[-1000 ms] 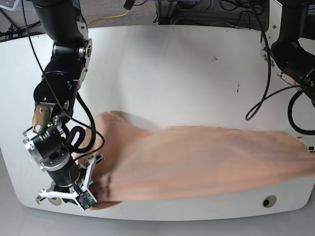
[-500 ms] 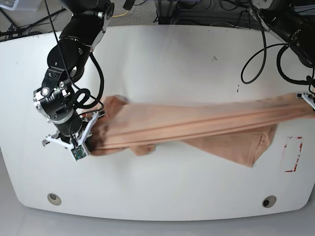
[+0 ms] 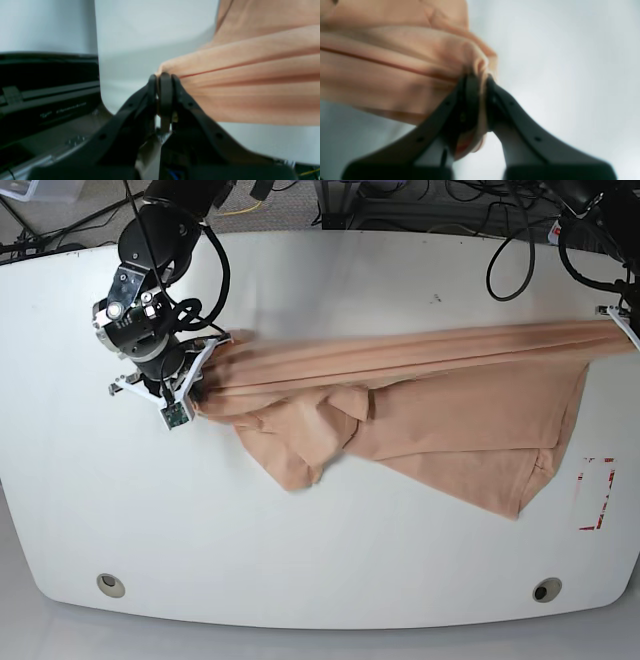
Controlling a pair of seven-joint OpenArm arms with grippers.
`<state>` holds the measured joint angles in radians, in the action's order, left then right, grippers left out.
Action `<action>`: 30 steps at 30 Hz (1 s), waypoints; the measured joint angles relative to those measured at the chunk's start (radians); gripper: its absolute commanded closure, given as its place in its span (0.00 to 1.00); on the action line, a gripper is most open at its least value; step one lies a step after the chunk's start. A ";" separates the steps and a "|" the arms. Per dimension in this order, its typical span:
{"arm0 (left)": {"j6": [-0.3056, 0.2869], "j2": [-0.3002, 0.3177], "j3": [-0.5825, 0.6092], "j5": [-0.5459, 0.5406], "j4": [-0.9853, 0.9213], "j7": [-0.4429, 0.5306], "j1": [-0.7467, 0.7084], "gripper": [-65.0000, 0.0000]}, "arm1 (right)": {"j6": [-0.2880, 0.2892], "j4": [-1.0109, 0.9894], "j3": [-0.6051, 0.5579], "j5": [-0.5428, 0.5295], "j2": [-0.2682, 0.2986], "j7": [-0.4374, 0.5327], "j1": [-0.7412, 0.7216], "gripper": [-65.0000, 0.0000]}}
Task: Fold the T-shirt properly
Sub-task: 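Lift and stretch the shirt between both grippers, then lay it flat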
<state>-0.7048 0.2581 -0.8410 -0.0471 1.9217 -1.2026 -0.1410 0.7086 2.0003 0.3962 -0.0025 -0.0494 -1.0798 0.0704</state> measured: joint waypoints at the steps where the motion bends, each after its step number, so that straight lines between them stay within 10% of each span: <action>1: 0.000 0.000 -0.008 0.002 0.000 -0.001 -0.011 1.00 | 0.001 -0.001 0.006 -0.002 -0.001 -0.001 0.012 1.00; 8: -0.001 -0.003 -0.033 -0.010 0.000 0.003 -0.087 1.00 | 0.003 0.000 0.067 -0.072 0.007 0.002 0.096 0.89; 13: -0.002 0.002 -0.043 0.006 -0.001 0.003 -0.107 0.98 | -0.002 0.000 0.099 -0.142 0.008 -0.004 0.170 0.52; 18: 0.000 0.003 -0.018 0.025 -0.001 -0.005 -0.128 0.74 | -0.012 0.000 0.188 -0.304 0.016 -0.017 0.258 0.21; 23: 0.001 0.009 0.020 0.034 -0.001 -0.003 -0.132 0.51 | -0.009 0.000 0.223 -0.503 0.043 -0.036 0.328 0.18; 30: 0.000 0.008 0.055 0.029 -0.002 -0.003 -0.119 0.51 | -0.012 -0.002 0.323 -0.578 0.055 -0.089 0.248 0.18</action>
<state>-0.7044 0.2661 -0.7864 -0.0177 1.9198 -1.2057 -0.2596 0.6964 1.9987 0.7189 -0.5804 0.0051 -1.1690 0.3183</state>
